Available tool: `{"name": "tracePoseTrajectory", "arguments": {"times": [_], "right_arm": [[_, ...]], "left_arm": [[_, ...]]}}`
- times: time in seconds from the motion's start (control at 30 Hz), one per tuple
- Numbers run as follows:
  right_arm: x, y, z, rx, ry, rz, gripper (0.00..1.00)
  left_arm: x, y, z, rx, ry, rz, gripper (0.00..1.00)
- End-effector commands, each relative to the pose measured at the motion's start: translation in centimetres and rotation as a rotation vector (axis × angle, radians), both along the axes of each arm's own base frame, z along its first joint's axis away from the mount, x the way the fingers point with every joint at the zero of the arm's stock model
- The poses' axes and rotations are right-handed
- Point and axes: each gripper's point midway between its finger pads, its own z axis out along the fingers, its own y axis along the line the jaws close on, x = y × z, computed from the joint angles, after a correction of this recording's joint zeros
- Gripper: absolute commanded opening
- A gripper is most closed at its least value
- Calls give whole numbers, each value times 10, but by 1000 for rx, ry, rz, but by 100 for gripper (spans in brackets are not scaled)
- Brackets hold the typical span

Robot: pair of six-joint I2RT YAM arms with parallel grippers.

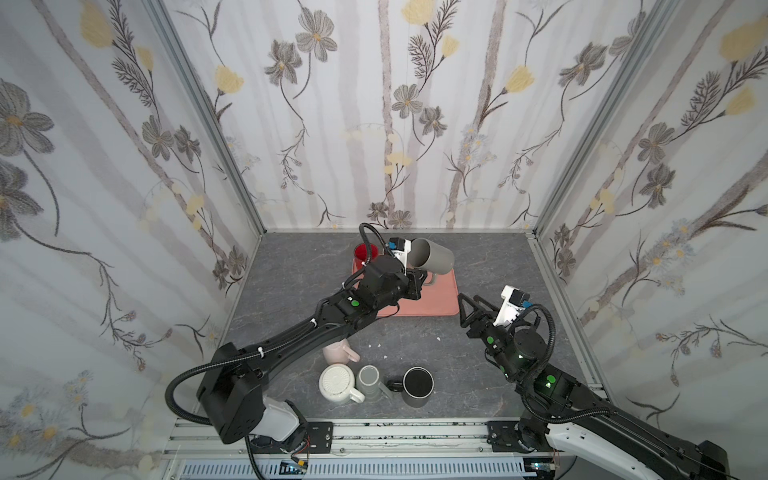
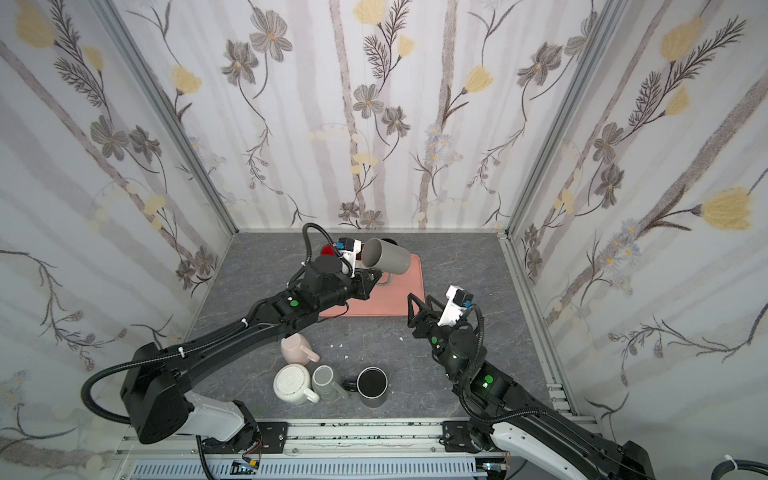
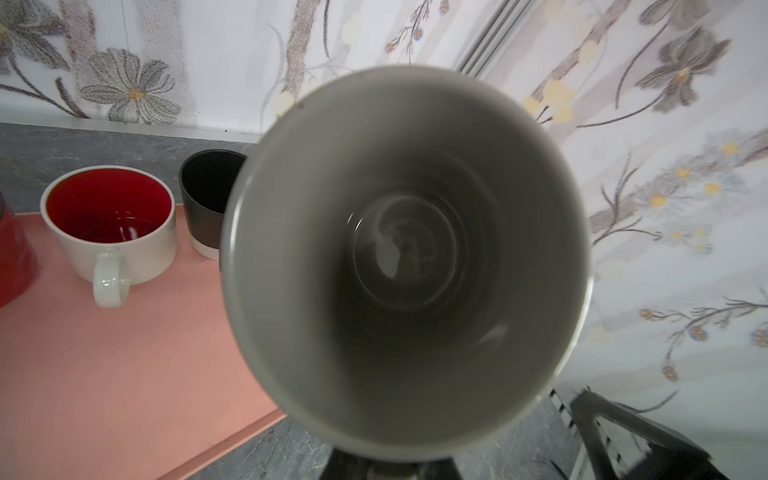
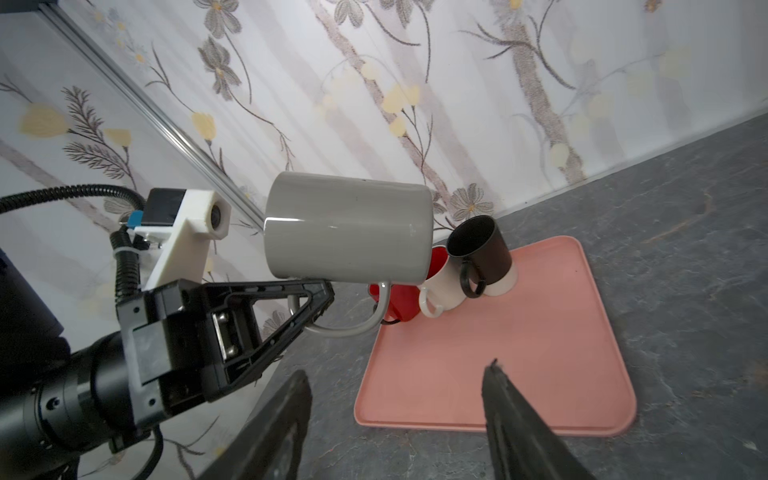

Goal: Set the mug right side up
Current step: 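Carry the grey mug beside the black mug while the right gripper withdraws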

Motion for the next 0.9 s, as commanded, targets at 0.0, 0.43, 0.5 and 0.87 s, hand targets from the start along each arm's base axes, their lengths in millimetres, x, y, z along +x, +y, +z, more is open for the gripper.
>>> {"name": "tracePoseTrajectory", "arguments": {"times": [0.0, 0.43, 0.5, 0.87], "right_arm": [[-2, -19, -21, -48, 56, -70, 65], [-17, -48, -39, -82, 84, -113, 66], [-19, -51, -41, -88, 87, -118, 66], [-29, -68, -54, -73, 91, -139, 67]], "left_arm": [[25, -13, 5, 70, -45, 29, 0], [99, -67, -55, 270, 20, 89, 0], [108, -72, -62, 289, 22, 102, 0], [145, -90, -107, 415, 73, 168, 0]]}}
